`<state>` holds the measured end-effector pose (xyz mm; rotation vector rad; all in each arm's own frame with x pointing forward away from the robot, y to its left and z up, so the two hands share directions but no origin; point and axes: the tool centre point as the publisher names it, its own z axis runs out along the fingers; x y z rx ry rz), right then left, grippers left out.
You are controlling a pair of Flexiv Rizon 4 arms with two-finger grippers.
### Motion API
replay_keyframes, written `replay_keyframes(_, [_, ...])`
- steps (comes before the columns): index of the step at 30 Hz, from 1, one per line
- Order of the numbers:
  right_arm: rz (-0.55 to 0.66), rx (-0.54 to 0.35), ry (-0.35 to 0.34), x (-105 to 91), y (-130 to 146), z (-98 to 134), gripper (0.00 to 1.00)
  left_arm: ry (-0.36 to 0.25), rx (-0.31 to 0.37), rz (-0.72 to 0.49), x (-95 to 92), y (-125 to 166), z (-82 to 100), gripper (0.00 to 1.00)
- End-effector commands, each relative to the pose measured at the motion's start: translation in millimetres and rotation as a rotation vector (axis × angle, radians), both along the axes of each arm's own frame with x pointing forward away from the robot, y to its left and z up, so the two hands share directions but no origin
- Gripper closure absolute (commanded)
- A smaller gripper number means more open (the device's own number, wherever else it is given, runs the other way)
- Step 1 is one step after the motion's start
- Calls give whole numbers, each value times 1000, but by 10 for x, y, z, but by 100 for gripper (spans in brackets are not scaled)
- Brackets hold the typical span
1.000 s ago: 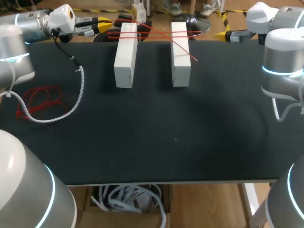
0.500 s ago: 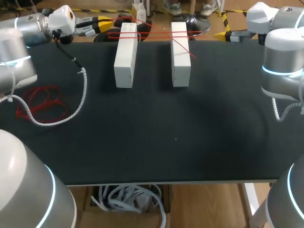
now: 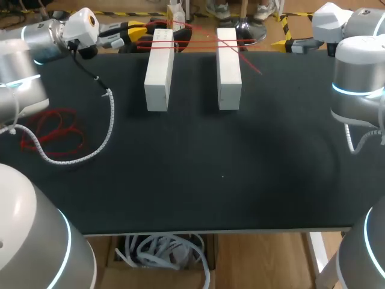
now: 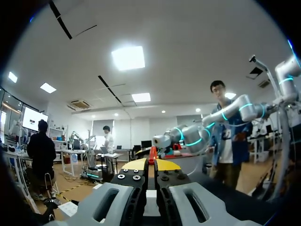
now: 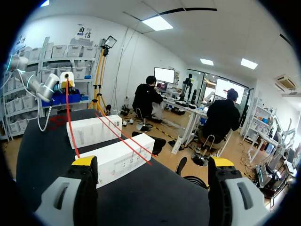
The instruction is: Grab the tape and strap the tape.
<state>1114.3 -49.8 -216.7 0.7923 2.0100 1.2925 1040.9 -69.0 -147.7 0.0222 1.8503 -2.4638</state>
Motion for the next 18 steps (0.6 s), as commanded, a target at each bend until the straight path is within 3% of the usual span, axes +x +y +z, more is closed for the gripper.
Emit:
replay_keyframes(1, [0, 0, 1, 1, -1, 2, 0, 13, 6, 17, -181, -13, 118, 100])
replay_keyframes(9, [0, 0, 1, 1, -1, 2, 0, 30, -7, 7, -380, -19, 254, 100])
replay_keyframes(18, [0, 0, 1, 1, -1, 2, 0, 20, -1, 7, -470, -11, 340, 100])
